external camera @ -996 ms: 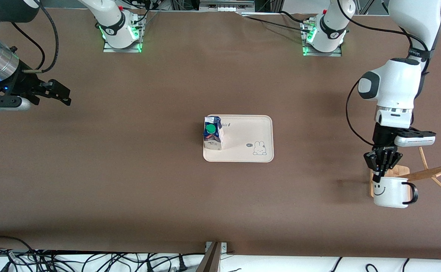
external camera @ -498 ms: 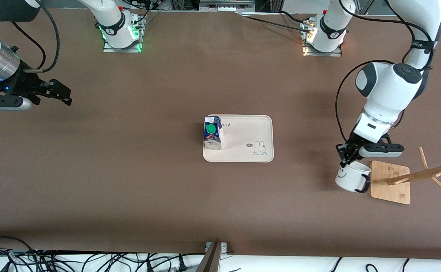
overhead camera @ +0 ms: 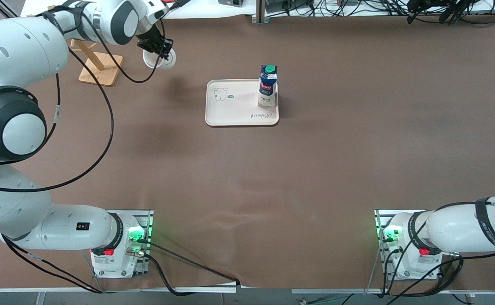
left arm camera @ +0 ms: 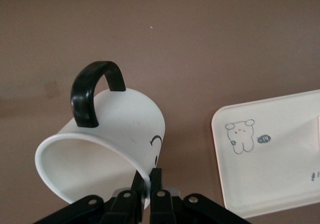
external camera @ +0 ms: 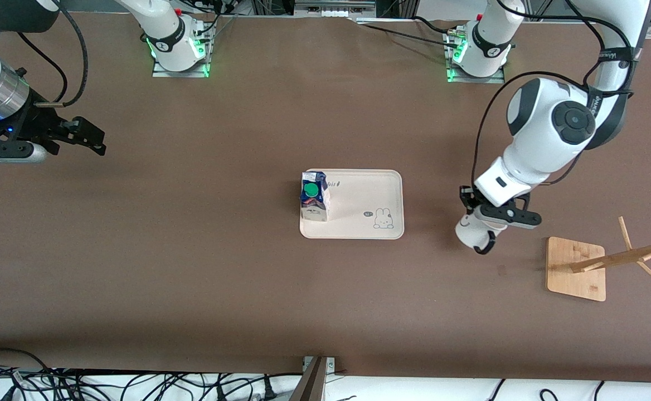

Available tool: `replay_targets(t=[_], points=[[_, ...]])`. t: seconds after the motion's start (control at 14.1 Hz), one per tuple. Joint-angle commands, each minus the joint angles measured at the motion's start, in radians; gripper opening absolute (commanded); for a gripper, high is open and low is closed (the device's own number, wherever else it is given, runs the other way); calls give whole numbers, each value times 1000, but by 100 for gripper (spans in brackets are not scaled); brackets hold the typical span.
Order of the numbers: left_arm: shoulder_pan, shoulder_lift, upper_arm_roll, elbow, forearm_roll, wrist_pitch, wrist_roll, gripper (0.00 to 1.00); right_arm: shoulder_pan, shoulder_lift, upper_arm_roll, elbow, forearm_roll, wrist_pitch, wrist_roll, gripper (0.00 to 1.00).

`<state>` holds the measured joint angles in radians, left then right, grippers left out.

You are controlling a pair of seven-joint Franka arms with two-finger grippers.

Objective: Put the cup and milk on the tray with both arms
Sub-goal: 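Carry the mug over the tray beside the carton and lower it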

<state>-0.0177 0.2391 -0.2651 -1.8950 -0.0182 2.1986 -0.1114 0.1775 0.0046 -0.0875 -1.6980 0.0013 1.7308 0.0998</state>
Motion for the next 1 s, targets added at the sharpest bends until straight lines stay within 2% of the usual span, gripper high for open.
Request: replay_targets(t=[0.0,0.07,0.28,0.5,0.64,0.92], points=[[-1,14,-20,106,24,-175,-47,0,0,3,2,21,-15,-17,-2,100],[-8,14,-20,122,41,-212,-39,0,0,3,2,21,-15,-17,-2,100],[-79,35,-20,171,217,-260,19,0,-1,5,2,21,-15,-16,-2,100],[-181,100,-16,246,279,-371,24,0,-1,5,2,21,-15,-16,-2,100],[-223,132,-16,284,259,-424,16,0,-3,6,0,21,-15,-13,-2,100],[-280,225,6,324,146,-410,-20,0,-3,6,0,21,-12,-8,0,100]])
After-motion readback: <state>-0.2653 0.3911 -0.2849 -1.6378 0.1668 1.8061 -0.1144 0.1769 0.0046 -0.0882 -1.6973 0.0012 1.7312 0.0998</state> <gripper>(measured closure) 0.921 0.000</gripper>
